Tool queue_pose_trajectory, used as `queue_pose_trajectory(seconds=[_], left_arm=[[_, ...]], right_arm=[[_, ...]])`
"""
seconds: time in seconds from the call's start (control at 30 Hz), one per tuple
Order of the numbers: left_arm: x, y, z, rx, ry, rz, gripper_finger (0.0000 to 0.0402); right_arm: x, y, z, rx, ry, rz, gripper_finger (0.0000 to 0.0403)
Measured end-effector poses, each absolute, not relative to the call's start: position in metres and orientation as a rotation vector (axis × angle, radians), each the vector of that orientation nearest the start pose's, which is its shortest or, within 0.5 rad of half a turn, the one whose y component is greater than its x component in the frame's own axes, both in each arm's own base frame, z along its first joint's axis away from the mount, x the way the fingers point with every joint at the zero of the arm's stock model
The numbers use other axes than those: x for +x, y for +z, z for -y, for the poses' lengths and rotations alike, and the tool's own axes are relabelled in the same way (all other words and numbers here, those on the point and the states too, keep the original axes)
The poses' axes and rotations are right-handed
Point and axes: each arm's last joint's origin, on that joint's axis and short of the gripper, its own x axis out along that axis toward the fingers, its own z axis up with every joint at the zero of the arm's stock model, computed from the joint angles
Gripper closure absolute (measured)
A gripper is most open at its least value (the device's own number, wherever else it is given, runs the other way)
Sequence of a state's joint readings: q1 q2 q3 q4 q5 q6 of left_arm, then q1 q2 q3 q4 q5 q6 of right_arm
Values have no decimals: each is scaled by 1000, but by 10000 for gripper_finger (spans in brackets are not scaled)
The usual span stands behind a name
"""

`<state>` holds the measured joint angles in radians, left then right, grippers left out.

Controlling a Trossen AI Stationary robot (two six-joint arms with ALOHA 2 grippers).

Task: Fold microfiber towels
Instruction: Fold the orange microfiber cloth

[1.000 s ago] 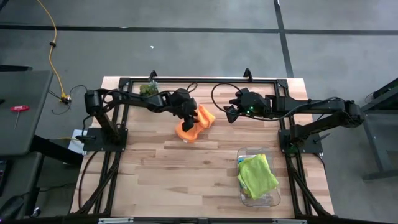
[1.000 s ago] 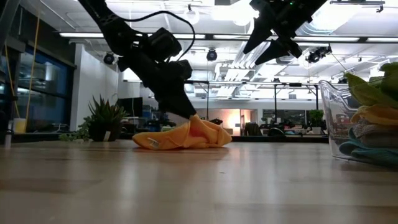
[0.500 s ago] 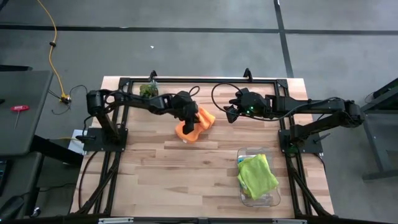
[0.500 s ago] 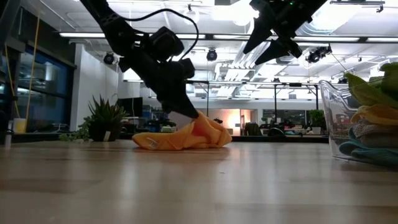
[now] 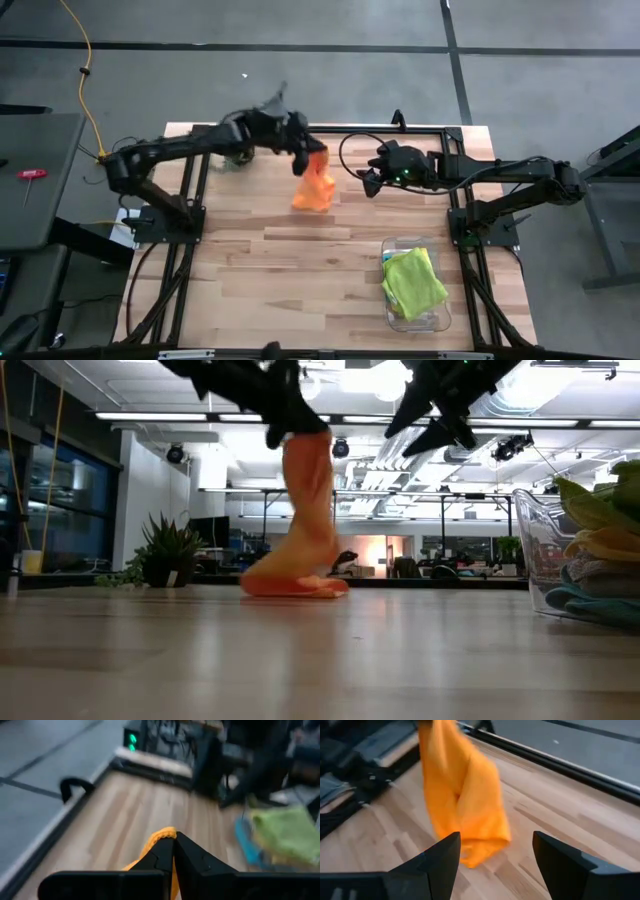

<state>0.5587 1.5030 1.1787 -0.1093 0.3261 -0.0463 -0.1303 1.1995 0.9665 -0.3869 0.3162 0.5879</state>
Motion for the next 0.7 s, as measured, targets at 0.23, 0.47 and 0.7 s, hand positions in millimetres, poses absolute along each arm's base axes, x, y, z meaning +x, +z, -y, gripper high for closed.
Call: queue_pose_trajectory(seconds=[0.23, 0.47, 0.7], left_arm=[[259, 356, -168, -368, 256, -211, 401], [234, 428, -171, -320, 239, 37, 401], [236, 427, -169, -391, 303, 17, 402]], right_arm=[[258, 307, 41, 421, -481, -390, 162], [262, 318, 46, 364, -456, -276, 162], [263, 319, 44, 406, -373, -277, 162]])
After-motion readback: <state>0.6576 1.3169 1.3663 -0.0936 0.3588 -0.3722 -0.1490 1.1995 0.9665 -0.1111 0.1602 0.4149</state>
